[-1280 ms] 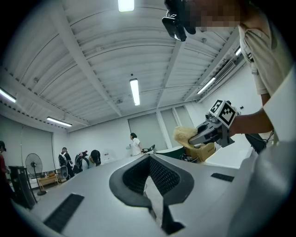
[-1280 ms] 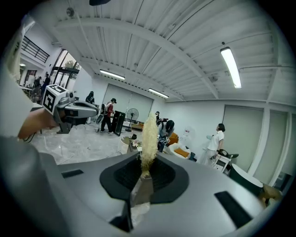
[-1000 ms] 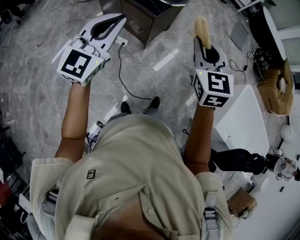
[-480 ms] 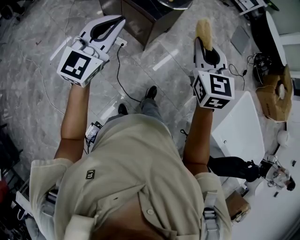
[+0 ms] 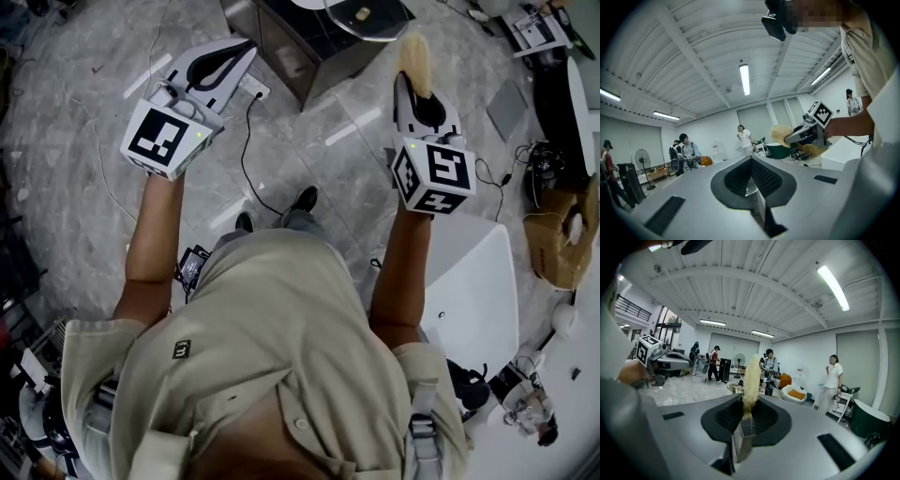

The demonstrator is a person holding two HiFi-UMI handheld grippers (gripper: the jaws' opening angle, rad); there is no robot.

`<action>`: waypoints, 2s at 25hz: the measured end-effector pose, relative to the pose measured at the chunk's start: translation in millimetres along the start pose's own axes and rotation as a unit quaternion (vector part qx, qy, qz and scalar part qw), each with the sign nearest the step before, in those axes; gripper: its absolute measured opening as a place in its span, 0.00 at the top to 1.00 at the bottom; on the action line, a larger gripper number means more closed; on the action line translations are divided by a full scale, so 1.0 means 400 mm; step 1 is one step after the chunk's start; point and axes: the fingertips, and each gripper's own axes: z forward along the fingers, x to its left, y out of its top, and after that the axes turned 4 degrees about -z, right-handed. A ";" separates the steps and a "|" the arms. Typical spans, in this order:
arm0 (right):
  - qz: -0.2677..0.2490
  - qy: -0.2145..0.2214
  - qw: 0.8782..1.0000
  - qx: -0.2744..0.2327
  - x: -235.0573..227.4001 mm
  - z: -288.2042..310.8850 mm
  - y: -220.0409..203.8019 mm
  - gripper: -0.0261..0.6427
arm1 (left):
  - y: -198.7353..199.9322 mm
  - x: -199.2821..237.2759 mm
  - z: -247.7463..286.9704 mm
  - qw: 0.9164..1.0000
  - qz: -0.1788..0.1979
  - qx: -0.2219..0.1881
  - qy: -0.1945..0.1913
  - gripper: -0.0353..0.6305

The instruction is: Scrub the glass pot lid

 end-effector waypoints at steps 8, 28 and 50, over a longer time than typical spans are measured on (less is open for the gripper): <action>-0.001 0.037 0.999 0.000 -0.139 0.127 -0.021 0.89 | -0.003 0.025 0.146 0.999 -0.013 0.035 0.038 0.93; 0.018 0.024 0.999 0.017 -0.351 0.188 -0.101 0.89 | -0.008 0.015 0.443 1.000 0.004 0.027 -0.002 0.93; 0.031 -0.109 0.991 0.068 -0.481 0.485 -0.061 0.89 | -0.080 0.338 0.804 0.991 -0.014 -0.018 -0.133 0.93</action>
